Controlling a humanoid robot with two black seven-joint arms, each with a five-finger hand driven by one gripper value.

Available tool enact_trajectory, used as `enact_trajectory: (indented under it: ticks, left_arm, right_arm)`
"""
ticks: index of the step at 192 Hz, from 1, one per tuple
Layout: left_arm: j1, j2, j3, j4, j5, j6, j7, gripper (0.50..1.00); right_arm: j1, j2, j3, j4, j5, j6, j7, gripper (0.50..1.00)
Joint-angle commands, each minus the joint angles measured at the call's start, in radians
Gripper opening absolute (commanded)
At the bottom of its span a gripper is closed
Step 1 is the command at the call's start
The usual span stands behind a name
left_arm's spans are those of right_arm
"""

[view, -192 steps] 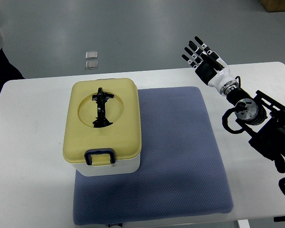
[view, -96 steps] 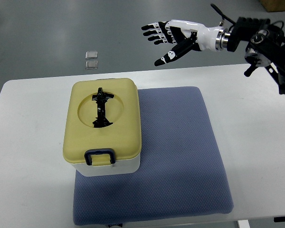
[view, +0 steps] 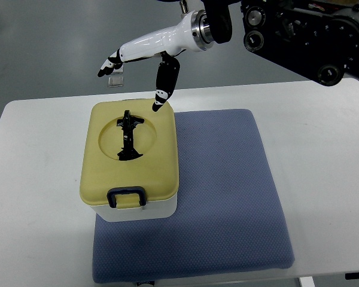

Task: Open white storage box with right hand
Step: 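Swing the right hand over the yellow lid toward its black handle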

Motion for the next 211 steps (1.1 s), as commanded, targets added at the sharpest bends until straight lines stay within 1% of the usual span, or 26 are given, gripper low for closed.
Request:
enact_trajectory:
  ticks: [1,71,101,152,211]
  left_arm:
    - [0.0,0.0,-0.001,0.0,-0.001,0.0,0.0,1.0]
    - [0.0,0.0,-0.001,0.005,-0.001,0.0,0.0,1.0]
    - [0.0,0.0,0.001,0.005,-0.001,0.0,0.002,1.0]
    - [0.002,0.0,0.001,0.005,-0.001,0.0,0.002,1.0]
    - [0.0,0.0,0.001,0.005,-0.001,0.0,0.002,1.0]
  right_arm:
    - [-0.013,0.026,0.0,0.002,-0.054,0.0,0.008,0.956]
    - [-0.077,0.031,0.003,0.002,-0.066,0.0,0.033,0.956]
    - [-0.108,0.031,0.003,0.002,-0.069,-0.043,0.036,0.954]
    - [-0.148,0.038,0.001,0.002,-0.088,-0.142,0.037,0.952]
    - [-0.166,0.058,0.006,0.002,-0.091,-0.174,0.037,0.948]
